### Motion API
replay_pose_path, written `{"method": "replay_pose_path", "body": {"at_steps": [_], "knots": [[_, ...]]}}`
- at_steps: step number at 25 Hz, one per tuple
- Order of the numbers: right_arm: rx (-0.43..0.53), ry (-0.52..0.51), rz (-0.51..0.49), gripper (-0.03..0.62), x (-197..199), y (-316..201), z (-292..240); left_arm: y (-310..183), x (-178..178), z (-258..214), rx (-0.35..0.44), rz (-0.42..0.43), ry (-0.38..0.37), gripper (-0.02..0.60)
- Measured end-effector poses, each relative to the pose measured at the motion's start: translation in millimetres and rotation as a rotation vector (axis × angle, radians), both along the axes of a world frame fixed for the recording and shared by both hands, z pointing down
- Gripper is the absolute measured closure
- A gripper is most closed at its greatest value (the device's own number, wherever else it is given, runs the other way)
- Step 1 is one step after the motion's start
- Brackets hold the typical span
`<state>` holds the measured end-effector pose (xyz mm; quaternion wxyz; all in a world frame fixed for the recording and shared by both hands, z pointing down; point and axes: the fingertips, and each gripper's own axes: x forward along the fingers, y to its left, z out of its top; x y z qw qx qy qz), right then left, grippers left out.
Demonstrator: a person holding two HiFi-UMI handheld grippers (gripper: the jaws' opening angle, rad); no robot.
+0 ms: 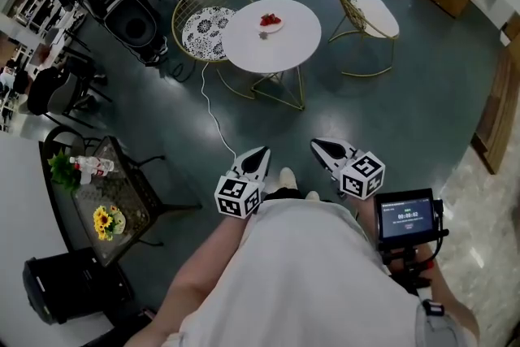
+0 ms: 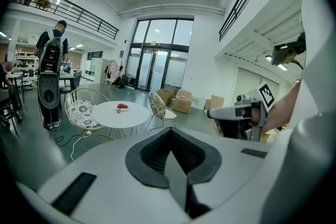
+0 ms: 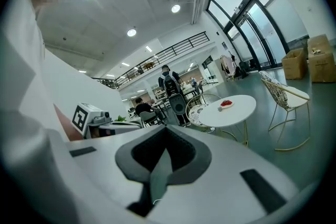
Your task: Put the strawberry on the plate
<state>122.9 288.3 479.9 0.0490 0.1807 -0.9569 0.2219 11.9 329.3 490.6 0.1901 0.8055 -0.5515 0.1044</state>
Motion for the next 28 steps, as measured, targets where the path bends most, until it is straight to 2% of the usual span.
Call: {"method": "replay_pose_path", "body": {"at_steps": [6, 15, 18, 28], "knots": [[-0.018, 0.013, 0.005, 0.588, -3.5, -7.9, 6.2, -6.0, -5.5, 10.3, -0.03, -0.005, 0.032, 0.575], [-0.026, 0.042, 0.015, 0.588, -12.9, -38.7, 16.4, -45.3, -15.0, 25.3, -0.055, 0.007, 0.061, 0.575], [-0.021, 0.043, 0.037, 0.588, -9.6, -49.7, 15.9, -54.2, -13.4, 29.7, -0.075, 0.027, 0.072, 0.575], [-0.007, 0.046, 0.078, 0.588, -6.3, -92.8, 14.7, -105.9, -3.0, 27.3, -0.059, 0.101, 0.074, 0.575]]}}
